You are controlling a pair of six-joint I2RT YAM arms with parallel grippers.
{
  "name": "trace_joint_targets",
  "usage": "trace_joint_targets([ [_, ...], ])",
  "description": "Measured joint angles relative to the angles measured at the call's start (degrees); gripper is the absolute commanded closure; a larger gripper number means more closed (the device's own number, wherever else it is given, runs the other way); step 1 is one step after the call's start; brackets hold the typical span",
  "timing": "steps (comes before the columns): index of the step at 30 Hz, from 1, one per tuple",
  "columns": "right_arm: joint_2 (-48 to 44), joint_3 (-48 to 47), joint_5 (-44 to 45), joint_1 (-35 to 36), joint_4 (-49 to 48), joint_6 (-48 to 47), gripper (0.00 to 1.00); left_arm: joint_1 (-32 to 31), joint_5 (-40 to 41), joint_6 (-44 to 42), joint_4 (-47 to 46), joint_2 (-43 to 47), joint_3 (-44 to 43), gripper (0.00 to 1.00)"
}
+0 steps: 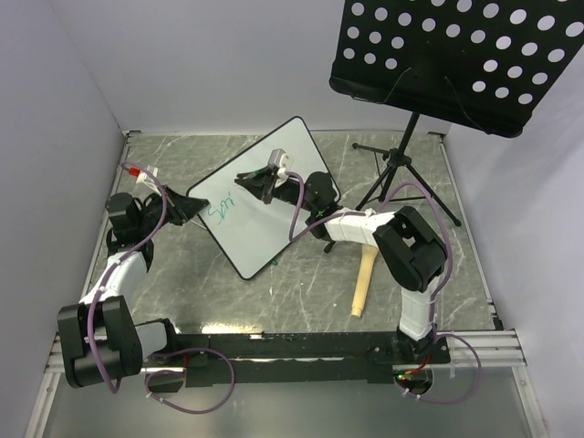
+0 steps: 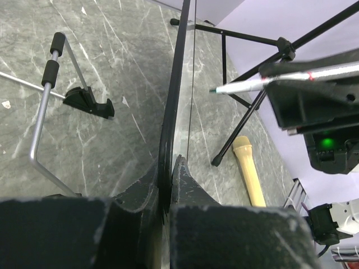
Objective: Write a sentence on the whiteboard
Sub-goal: Pick up the sentence from the whiteboard.
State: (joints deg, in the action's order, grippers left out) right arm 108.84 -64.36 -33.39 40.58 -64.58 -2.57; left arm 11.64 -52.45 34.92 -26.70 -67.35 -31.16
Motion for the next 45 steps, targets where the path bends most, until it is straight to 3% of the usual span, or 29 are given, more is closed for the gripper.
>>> trace_joint_targets([
  [21, 4.4, -5.2, 0.7, -0.1, 2.9, 0.2, 1.0, 0.1, 0.2, -0.1, 0.8, 0.0, 0.0, 0.99],
  [45, 2.4, 3.2, -0.2, 0.0, -0.9, 1.0, 1.0, 0.1, 0.2, -0.3, 1.7, -0.4, -0.4, 0.99],
])
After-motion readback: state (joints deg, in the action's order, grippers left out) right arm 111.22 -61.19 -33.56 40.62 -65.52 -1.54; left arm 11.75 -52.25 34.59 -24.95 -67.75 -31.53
